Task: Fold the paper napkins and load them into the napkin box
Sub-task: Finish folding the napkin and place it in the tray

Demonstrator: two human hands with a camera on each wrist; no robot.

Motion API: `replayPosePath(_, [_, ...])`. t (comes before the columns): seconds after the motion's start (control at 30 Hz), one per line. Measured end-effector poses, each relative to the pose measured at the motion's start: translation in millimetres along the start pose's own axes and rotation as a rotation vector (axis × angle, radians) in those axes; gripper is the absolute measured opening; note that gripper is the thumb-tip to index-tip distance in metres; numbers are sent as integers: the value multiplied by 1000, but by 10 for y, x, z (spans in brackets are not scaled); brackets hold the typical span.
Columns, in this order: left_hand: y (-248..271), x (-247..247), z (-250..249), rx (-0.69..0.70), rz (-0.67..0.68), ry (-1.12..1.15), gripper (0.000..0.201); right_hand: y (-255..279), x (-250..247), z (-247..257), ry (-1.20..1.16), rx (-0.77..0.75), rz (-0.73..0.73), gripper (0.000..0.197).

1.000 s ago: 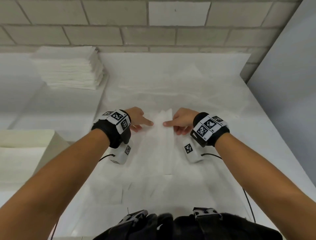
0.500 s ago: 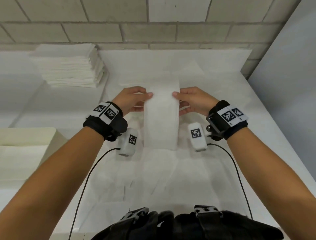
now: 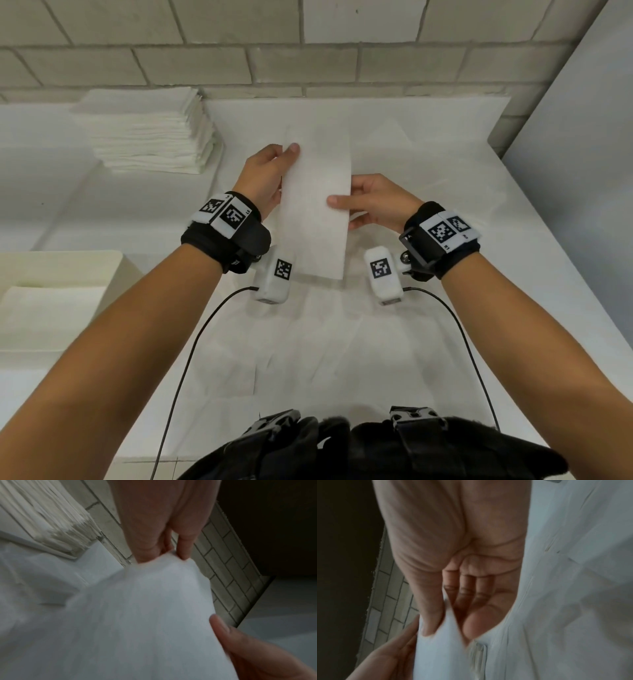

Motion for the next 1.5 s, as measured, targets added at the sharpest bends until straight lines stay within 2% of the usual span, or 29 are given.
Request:
replayPosePath(0.07, [-13,-8,-32,9,-33,48,16,3,12,-6,36,1,-10,27])
replayPosePath(0.13, [2,29,-42,-11,-3,99,31,-3,-6,24,16,-27,-49,26])
replayPosePath(0.2, [18,85,-40,-24,90,133,45,0,-16,79,-15,-57,-71,22])
replayPosePath(0.27, [50,161,-20,-44,235,114,50,-1,-42,132,-30,-89,-93,23])
replayPosePath(0.4, [201,358,29,-129,524,85,32,6,-95,173,-68,-119,-108,24])
replayPosePath(0.47, [226,380,34,-139,562,85,27,-2,-114,161,-17,-97,-100,21])
replayPosePath(0.57, [171,332,103,-137,487,58,30,-23,-145,42,131,0,-66,11])
replayPosePath(0.67, [45,184,300,-188,265,-25,34,-40,-225,-180,323,145,-32,3])
replayPosePath(0.7, [4,116,390,-216,192,-62,35,-28,-270,-260,445,206,-35,9])
replayPosePath(0.8, [-59,-94,633,-299,60,-134,35,21,-437,-454,846,310,-103,46])
replayPosePath(0.87, [-65,-178,730,-318,28,-112,32,46,-438,-537,988,306,-113,67])
replayPosePath(0.93, [-48,-207,789,-317,25,-65,33,65,-379,-572,1065,316,-86,78])
replayPosePath(1.03, [9,-174,857,-327,48,7,35,64,-298,-547,1111,340,-53,79])
replayPosePath(1.2, [53,-120,951,-355,75,50,31,39,-299,-534,979,369,-83,55])
replayPosePath(1.33, [46,-164,999,-363,57,77,20,81,-472,-325,881,269,-210,36])
replayPosePath(1.4, [30,-184,1023,-369,42,91,16,130,-539,-247,861,229,-255,40])
replayPosePath(1.5, [29,-146,1040,-376,52,88,13,186,-549,-296,847,290,-226,57])
Point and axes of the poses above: each hand's wrist, its own y-axis away from the middle knuckle, its own x-axis out of the palm, z = x × y, the point moved 7 cm from there along -y, towards the middle knuckle, and after that the axes turned 15 degrees about -y, right-handed, at the moved point
